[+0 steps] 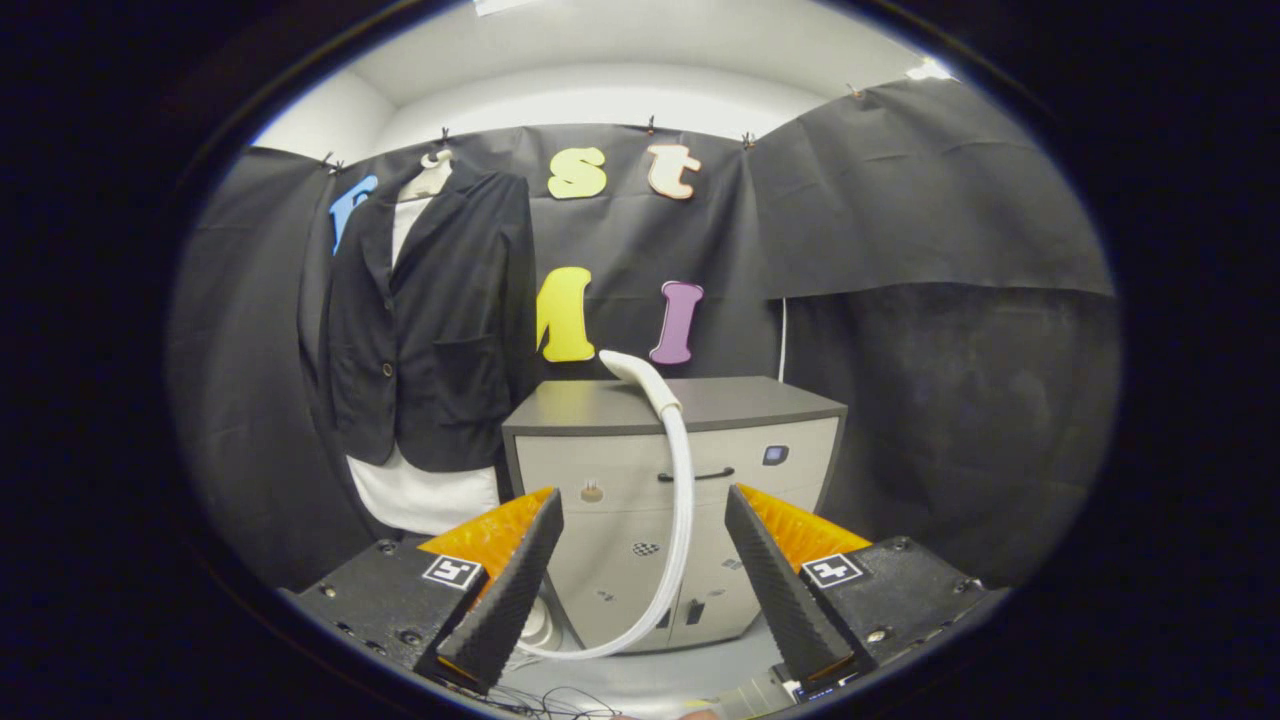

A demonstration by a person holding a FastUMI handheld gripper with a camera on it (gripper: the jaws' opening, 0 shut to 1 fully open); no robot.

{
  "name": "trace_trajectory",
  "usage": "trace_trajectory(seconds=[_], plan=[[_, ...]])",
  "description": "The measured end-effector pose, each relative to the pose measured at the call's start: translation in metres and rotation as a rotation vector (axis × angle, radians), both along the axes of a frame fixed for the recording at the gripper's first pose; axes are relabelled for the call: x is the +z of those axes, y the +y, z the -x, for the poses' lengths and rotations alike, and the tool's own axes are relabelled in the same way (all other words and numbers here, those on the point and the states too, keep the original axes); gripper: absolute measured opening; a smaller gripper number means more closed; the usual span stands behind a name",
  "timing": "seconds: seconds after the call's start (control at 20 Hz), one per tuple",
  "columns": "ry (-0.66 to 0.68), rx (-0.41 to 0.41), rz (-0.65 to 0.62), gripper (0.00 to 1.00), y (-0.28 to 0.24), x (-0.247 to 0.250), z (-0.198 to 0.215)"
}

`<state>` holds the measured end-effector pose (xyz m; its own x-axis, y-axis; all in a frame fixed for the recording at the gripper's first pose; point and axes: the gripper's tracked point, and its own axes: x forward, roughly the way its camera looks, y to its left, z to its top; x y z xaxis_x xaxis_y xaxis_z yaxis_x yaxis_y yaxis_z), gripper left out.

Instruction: Iron the clothes twice with a garment steamer, once on the left side and once on the right side.

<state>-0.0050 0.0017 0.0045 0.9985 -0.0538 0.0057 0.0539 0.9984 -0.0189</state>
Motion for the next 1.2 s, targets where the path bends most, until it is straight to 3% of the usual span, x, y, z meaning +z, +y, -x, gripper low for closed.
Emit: trace_trajectory(seconds=[0.25, 0.4, 0.8, 1.05, 1.2], plan=[[0.067, -0.035, -0.013, 1.0, 0.004, -0.001, -0.009], [0.092, -0.012, -0.004, 1.0, 0.005, 0.012, -0.034], [0.129, 0.146, 0.025, 1.0, -0.012, 0.091, -0.161], [0.28, 0.235, 0.008, 1.0, -0.025, 0.092, -0.235], [0.385, 0.232, 0.006, 1.0, -0.034, 0.081, -0.272]])
